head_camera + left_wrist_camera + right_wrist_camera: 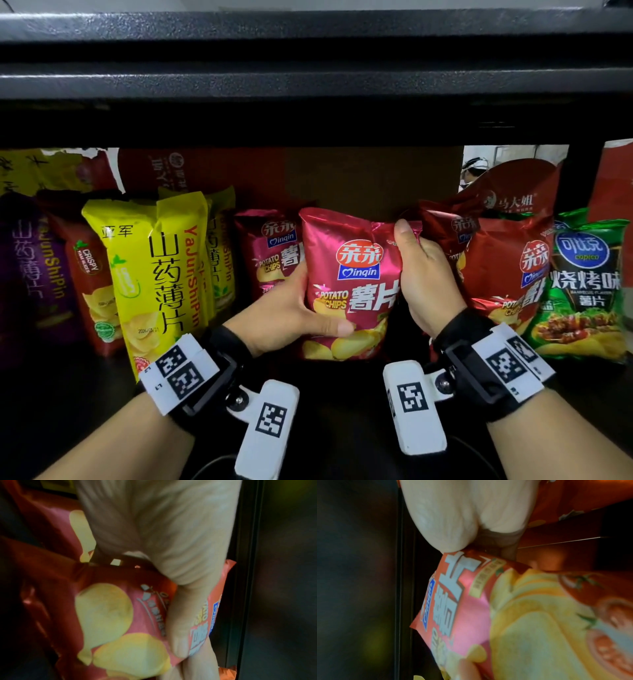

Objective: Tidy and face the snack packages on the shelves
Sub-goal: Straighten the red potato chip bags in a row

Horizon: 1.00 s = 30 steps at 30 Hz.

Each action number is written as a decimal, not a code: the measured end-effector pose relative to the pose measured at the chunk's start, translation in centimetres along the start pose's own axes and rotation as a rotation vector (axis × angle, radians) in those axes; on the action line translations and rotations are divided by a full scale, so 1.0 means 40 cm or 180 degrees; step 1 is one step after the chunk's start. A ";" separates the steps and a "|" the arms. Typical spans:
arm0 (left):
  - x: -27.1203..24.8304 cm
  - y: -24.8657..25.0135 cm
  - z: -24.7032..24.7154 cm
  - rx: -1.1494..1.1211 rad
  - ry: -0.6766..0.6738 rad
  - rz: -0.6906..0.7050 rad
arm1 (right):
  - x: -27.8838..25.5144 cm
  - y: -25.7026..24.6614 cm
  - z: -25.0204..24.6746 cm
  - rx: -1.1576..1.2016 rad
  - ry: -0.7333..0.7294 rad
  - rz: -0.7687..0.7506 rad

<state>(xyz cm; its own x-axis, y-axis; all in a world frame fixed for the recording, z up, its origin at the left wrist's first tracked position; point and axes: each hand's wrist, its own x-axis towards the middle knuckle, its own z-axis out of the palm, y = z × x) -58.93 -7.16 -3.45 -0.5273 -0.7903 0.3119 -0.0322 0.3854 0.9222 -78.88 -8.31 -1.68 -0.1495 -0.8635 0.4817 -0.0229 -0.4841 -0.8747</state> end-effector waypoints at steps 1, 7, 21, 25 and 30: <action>0.000 -0.005 0.001 0.0072 -0.0003 -0.0043 | 0.001 0.002 0.001 0.0072 0.0033 0.0065; 0.006 -0.015 0.010 -0.0413 0.0805 0.0330 | -0.019 0.013 0.001 0.0406 -0.0988 0.0523; -0.003 0.004 -0.031 -0.0103 0.1296 0.0820 | -0.025 -0.044 -0.015 0.0415 -0.1038 0.0776; -0.015 0.010 -0.019 -0.0252 0.0814 0.0841 | -0.028 -0.056 -0.012 0.1096 -0.1314 0.0958; -0.012 0.002 0.010 -0.0557 0.0222 0.0780 | -0.036 -0.049 0.002 0.1669 -0.1580 0.1212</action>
<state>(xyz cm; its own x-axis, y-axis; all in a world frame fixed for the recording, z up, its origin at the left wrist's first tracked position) -59.02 -6.55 -3.63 -0.4415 -0.7172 0.5392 0.2385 0.4855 0.8411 -78.54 -6.15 -0.67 0.4045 -0.8848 0.2313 0.4251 -0.0421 -0.9042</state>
